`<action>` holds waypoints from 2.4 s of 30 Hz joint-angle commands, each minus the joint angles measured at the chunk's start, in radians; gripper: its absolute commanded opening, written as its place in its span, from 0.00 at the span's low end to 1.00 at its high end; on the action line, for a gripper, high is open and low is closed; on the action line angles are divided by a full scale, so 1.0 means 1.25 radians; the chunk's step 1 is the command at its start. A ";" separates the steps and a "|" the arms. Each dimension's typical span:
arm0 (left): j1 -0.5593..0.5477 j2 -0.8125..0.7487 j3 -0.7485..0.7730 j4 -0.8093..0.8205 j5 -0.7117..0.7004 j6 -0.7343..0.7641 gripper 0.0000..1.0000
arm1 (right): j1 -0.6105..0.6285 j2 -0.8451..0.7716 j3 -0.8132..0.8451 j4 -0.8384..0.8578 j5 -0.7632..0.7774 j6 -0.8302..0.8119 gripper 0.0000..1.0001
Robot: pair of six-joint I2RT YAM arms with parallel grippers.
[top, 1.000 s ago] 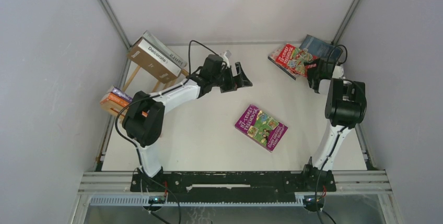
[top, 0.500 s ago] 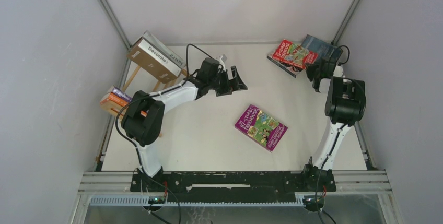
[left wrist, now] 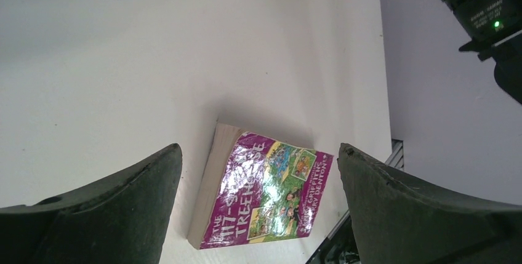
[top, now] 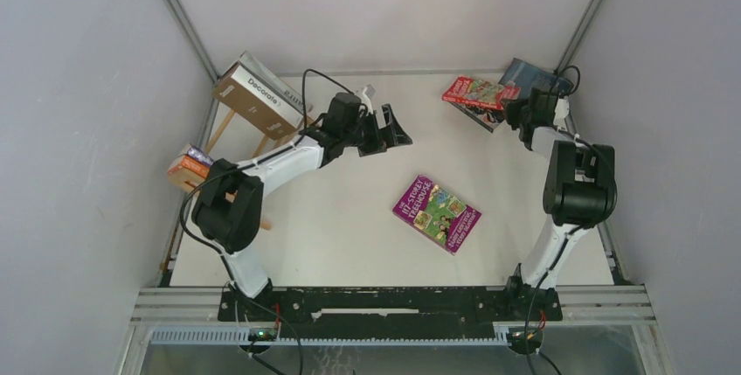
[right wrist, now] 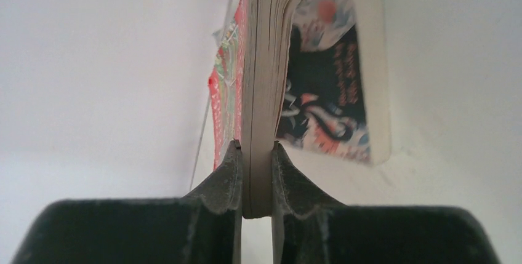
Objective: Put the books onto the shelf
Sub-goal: Pick up the book from the center of the board.
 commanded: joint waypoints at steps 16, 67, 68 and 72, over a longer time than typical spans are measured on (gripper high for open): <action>0.085 0.010 -0.034 0.340 0.081 -0.411 1.00 | 0.076 -0.362 -0.174 -0.007 -0.206 0.069 0.00; 0.096 -0.269 -0.084 0.046 -0.004 -0.337 0.00 | 0.209 -0.505 -0.366 0.183 -0.389 0.230 0.04; 0.096 -0.286 -0.056 -0.033 -0.042 -0.303 0.00 | 0.210 -0.500 -0.354 0.177 -0.395 0.221 0.09; 0.096 -0.331 0.087 -0.288 -0.205 -0.213 0.00 | 0.215 -0.448 -0.294 0.154 -0.431 0.178 0.26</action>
